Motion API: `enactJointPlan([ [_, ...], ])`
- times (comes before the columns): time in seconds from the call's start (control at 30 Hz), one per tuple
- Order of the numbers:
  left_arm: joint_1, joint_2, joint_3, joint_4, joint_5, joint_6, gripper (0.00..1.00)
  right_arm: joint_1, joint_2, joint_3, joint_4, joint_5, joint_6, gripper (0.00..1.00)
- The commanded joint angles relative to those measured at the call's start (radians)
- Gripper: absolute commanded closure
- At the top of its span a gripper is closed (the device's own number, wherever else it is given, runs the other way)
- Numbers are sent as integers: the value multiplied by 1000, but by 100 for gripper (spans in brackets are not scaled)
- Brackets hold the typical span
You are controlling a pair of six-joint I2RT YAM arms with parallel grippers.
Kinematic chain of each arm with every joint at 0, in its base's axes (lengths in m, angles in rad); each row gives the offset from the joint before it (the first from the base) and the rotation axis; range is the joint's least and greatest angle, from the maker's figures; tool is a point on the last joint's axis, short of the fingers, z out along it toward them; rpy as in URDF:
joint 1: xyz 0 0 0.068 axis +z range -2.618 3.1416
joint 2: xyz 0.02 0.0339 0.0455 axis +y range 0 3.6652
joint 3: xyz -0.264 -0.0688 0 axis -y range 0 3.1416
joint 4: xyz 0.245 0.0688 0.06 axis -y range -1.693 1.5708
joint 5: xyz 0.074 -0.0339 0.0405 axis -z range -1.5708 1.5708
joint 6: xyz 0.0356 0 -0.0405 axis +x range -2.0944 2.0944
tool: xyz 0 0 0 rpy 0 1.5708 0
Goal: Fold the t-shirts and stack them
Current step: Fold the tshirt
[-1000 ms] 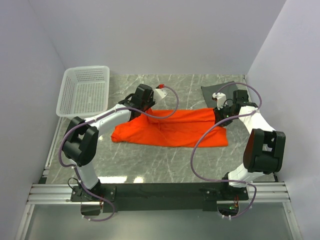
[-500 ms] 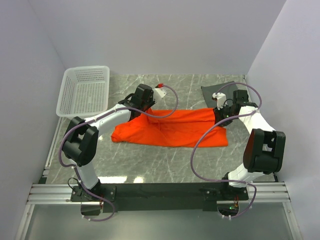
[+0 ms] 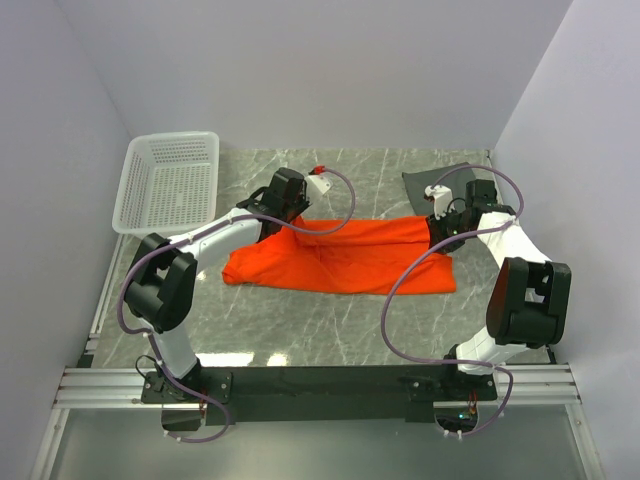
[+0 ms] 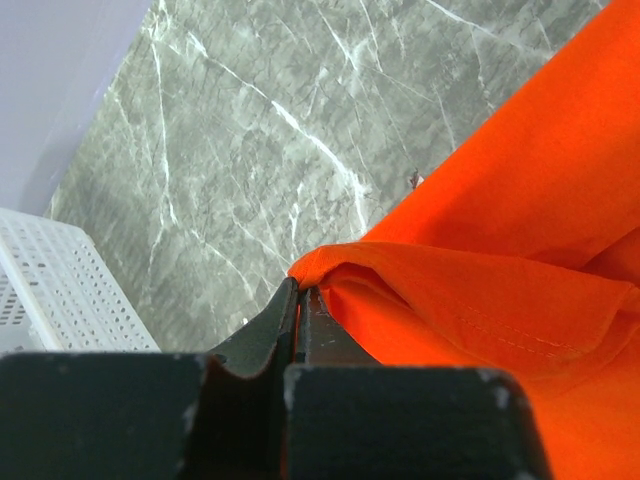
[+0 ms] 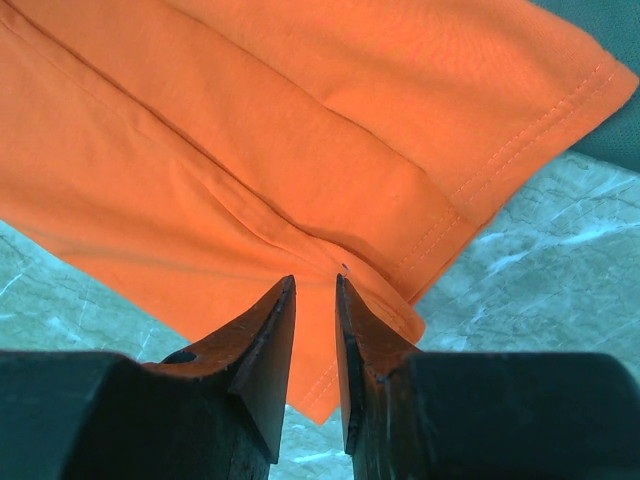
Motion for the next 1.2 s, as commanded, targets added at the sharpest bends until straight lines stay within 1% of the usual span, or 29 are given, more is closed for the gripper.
enactJointPlan([
  [0.0, 2, -24, 11, 10, -11, -30, 99, 5, -20, 6, 9, -8, 0, 69],
  [0.13, 4, -30, 13, 3, -15, -42, 99, 5, -23, 6, 6, -7, -2, 69],
  [0.17, 2, -33, 17, -5, -18, -59, 94, 5, -22, 7, 7, -6, -2, 69],
  [0.2, 2, -39, 25, -29, -22, -76, 86, 5, -25, 7, 3, -5, -5, 69],
  [0.23, 4, -43, 51, -54, -34, -124, 75, 5, -26, 9, 3, 1, -5, 69],
  [0.27, 4, -59, 65, -74, -41, -151, 62, 5, -29, 9, 0, 4, -6, 69],
  [0.33, 7, -90, 83, -127, -24, -213, 56, 4, -43, 4, -2, 12, -11, 68],
  [0.37, 5, -140, 77, -135, -15, -237, 40, 2, -55, -3, -2, 21, -13, 67],
  [0.43, 5, -202, 42, -160, 7, -296, 30, -2, -71, -11, -5, 27, -14, 66],
  [0.47, 5, -269, 22, -166, 25, -316, 26, -5, -83, -19, -11, 29, -14, 66],
  [0.5, 5, -305, -1, -169, 25, -342, 26, -12, -91, -25, -16, 27, -16, 66],
  [0.53, 7, -341, -50, -180, 27, -408, 26, -18, -98, -32, -17, 26, -16, 66],
  [0.57, 8, -409, -74, -216, 28, -440, 25, -22, -117, -49, -16, 27, -14, 65],
  [0.6, 10, -443, -104, -232, 34, -511, 25, -28, -125, -59, -14, 32, -11, 65],
  [0.63, 14, -476, -171, -249, 47, -610, 25, -39, -131, -66, -16, 32, -8, 65],
  [0.67, 20, -547, -209, -261, 68, -663, 25, -48, -137, -77, -17, 32, -8, 65],
  [0.7, 25, -581, -251, -266, 76, -716, 25, -58, -137, -82, -19, 27, -6, 64],
  [0.73, 28, -613, -327, -269, 82, -807, 24, -80, -137, -88, -22, 26, -6, 64],
  [0.8, 62, -699, -428, -272, 85, -897, 20, -99, -131, -95, -25, 17, -9, 64],
  [0.83, 79, -725, -459, -264, 94, -963, 19, -110, -129, -102, -25, 12, -9, 64],
  [0.87, 114, -768, -490, -249, 100, -990, 18, -123, -126, -106, -25, 9, -11, 64],
  [0.9, 134, -782, -540, -223, 116, -1011, 17, -128, -123, -108, -23, 6, -13, 64],
  [0.97, 193, -791, -570, -204, 139, -1053, 18, -133, -118, -114, -22, 3, -9, 64],
  [1.03, 224, -768, -576, -203, 149, -1076, 21, -134, -114, -115, -19, 1, -6, 63],
  [1.1, 249, -721, -578, -201, 137, -1094, 23, -136, -109, -115, -16, 1, -2, 63],
  [1.17, 260, -679, -582, -198, 93, -1116, 23, -139, -106, -120, -11, -2, 0, 63],
])
